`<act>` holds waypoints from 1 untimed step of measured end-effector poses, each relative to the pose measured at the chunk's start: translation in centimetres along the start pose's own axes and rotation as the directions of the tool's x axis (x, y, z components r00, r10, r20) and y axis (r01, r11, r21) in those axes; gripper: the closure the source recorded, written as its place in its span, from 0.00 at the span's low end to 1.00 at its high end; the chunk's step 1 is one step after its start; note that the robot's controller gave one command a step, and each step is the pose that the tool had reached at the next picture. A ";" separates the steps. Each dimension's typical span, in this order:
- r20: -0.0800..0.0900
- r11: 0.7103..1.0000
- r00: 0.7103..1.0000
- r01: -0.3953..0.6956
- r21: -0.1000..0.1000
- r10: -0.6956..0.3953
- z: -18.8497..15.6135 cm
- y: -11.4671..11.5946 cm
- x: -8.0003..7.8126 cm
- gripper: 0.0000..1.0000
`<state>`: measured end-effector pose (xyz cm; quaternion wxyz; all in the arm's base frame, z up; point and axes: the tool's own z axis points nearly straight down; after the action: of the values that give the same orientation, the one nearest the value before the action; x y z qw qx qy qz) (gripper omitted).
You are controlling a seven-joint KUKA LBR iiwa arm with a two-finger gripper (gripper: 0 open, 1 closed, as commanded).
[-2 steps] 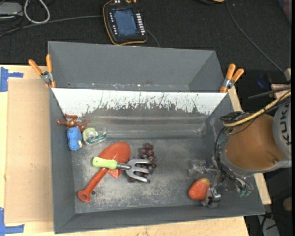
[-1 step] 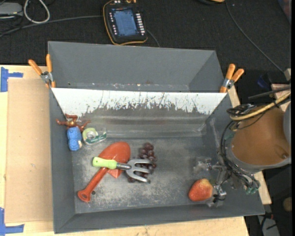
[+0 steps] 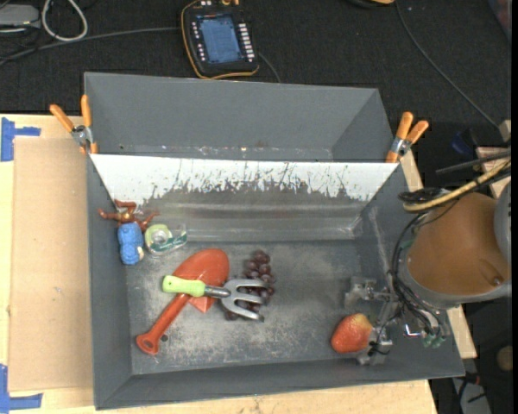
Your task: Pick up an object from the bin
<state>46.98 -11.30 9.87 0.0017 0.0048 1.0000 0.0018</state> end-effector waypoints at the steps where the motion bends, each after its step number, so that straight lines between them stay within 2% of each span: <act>1: 0.009 1.000 1.000 -0.002 0.002 0.002 2.8 -0.1 -0.7 0.00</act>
Offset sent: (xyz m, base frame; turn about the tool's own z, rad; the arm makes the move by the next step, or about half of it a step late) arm -0.0002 0.0040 -0.0287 0.1198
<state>47.66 -11.39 7.12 0.0060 0.0056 1.0000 0.0006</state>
